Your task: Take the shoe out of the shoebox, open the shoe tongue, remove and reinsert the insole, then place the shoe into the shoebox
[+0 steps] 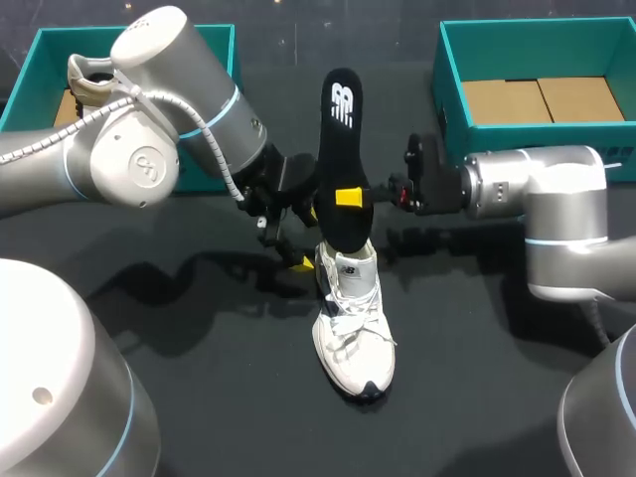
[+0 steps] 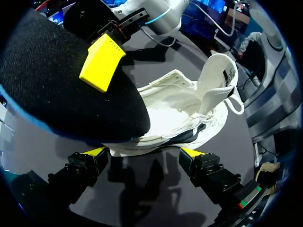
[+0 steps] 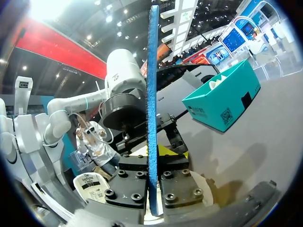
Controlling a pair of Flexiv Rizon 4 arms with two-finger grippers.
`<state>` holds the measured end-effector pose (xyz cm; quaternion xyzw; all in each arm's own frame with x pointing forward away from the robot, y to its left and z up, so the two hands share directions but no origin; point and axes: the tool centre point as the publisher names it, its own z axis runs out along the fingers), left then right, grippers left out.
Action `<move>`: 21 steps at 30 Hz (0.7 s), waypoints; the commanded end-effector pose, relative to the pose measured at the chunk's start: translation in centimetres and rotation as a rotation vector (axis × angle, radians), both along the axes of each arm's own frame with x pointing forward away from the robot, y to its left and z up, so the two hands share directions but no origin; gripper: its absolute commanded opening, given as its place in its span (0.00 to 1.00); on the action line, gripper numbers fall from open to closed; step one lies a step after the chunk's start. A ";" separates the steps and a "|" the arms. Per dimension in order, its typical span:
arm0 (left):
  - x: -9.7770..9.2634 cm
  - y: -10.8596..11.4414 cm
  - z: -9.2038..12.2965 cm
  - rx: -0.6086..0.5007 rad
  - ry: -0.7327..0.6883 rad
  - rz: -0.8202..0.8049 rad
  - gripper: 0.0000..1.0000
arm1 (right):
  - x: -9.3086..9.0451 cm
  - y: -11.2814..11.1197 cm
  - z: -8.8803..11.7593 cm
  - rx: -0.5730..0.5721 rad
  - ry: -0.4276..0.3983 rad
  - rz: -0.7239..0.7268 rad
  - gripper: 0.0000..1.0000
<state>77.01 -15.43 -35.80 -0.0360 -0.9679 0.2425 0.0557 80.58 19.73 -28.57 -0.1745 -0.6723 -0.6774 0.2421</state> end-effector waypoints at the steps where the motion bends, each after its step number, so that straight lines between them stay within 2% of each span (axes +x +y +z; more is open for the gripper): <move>1: 0.0 0.0 0.0 0.002 -0.001 0.000 1.00 | -0.1 0.2 -0.1 -0.011 -0.004 0.016 0.00; 21: 0.0 0.0 0.0 0.002 -0.001 0.000 1.00 | -2.4 0.4 -2.2 -0.044 0.057 -0.028 0.00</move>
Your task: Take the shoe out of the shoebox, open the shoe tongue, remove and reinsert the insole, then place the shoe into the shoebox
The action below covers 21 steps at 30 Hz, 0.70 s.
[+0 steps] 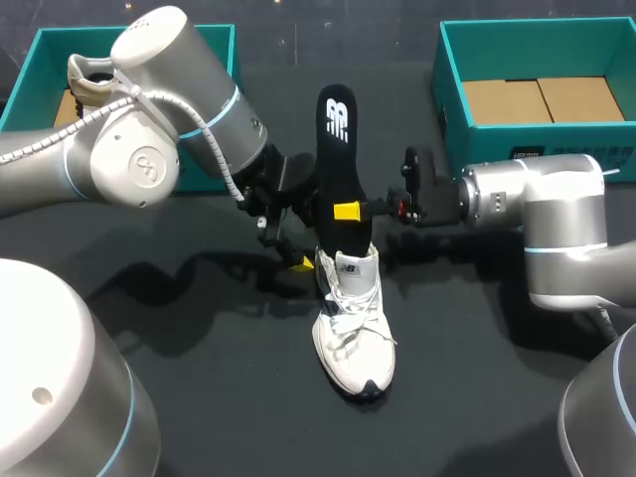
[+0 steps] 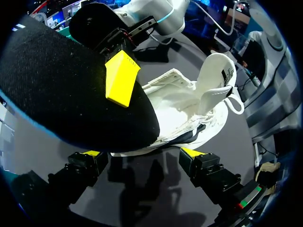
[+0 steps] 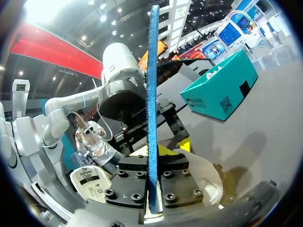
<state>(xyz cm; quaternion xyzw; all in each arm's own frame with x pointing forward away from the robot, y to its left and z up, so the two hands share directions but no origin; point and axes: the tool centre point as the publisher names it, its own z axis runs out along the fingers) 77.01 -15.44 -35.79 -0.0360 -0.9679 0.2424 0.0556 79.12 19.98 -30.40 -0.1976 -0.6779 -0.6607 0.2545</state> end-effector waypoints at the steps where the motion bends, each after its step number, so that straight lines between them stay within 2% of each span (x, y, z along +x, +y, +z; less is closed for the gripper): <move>1: 0.0 0.0 0.0 0.002 -0.001 0.000 1.00 | -1.1 0.2 -0.5 -0.009 0.009 -0.027 0.00; 21: 0.0 0.0 0.0 0.002 -0.001 0.000 1.00 | -4.4 0.0 -3.9 -0.063 0.130 -0.094 0.00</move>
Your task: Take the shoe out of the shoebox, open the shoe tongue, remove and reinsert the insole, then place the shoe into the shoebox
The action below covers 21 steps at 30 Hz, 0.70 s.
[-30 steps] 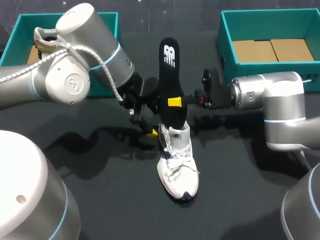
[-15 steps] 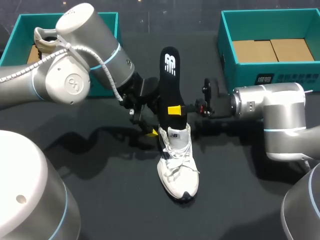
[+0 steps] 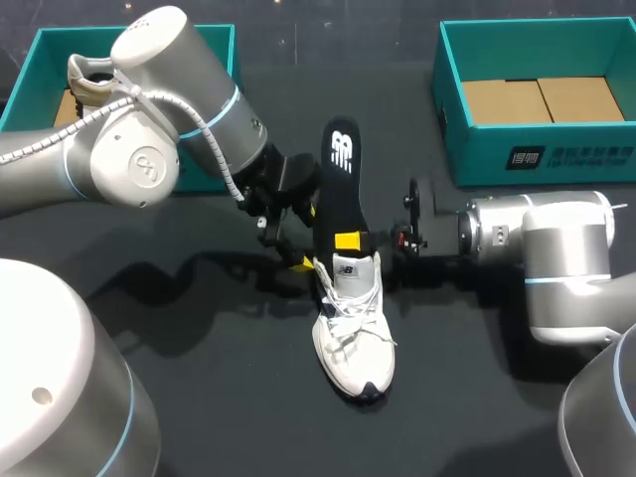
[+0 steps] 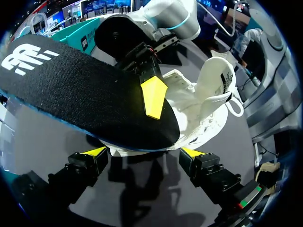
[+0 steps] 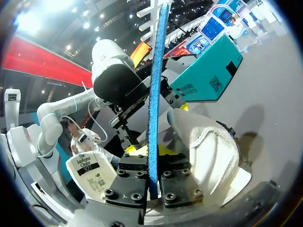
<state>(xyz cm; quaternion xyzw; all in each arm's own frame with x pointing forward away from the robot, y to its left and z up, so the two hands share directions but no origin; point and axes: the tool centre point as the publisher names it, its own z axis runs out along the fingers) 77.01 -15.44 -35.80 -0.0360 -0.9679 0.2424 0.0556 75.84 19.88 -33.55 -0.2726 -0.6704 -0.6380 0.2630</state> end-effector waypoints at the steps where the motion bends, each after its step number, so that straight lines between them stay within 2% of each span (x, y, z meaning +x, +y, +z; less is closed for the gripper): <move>1: 0.0 0.0 0.0 0.002 -0.001 0.000 1.00 | -1.2 0.2 -0.8 -0.011 0.009 -0.012 0.00; 7: 0.0 0.0 0.0 0.002 -0.001 0.000 1.00 | -1.6 0.0 -1.0 -0.016 0.017 -0.017 0.00; 14: 0.0 0.0 0.0 0.002 -0.001 0.000 1.00 | -0.8 0.2 -0.1 -0.015 -0.017 0.004 0.00; 17: 0.0 0.0 0.0 0.002 -0.001 0.000 1.00 | -0.3 0.1 0.2 -0.014 -0.036 0.011 0.08; 21: 0.0 0.0 0.0 0.002 -0.001 0.000 1.00 | 0.3 0.1 0.6 -0.013 -0.052 0.021 0.13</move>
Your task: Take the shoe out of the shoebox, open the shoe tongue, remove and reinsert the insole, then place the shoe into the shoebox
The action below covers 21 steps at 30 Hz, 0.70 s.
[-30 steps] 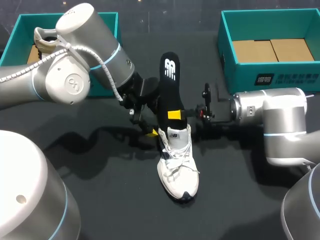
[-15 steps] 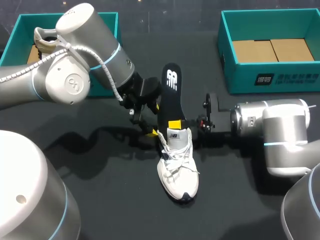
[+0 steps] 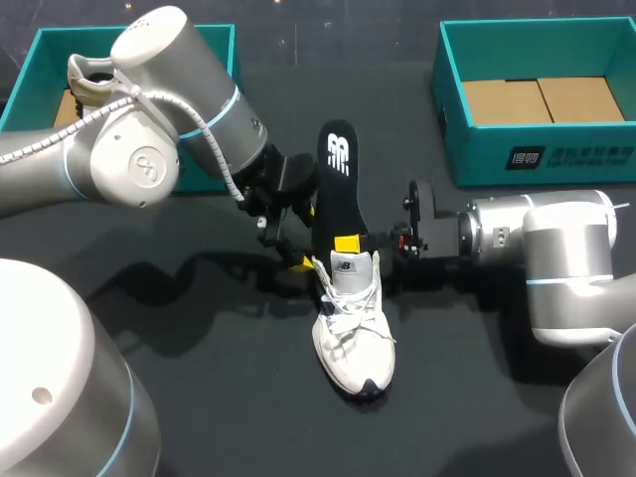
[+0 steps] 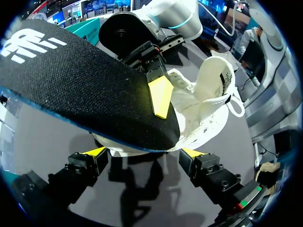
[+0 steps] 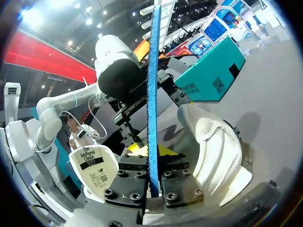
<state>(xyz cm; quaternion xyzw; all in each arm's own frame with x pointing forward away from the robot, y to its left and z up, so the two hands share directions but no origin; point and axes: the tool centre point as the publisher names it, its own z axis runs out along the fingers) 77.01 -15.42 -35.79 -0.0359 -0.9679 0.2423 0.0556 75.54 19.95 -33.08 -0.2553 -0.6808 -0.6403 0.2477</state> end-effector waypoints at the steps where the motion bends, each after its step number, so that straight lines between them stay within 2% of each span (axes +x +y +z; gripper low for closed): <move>1: 0.0 0.0 0.0 0.002 -0.001 0.000 1.00 | 0.7 0.1 0.2 -0.005 -0.004 0.015 0.16; 14: 0.0 0.0 0.0 0.002 -0.001 0.000 1.00 | 1.5 0.0 1.0 -0.017 -0.023 0.037 0.29; 21: 0.0 0.0 0.0 0.002 -0.001 0.000 1.00 | 2.1 0.2 1.8 -0.032 -0.045 0.055 0.29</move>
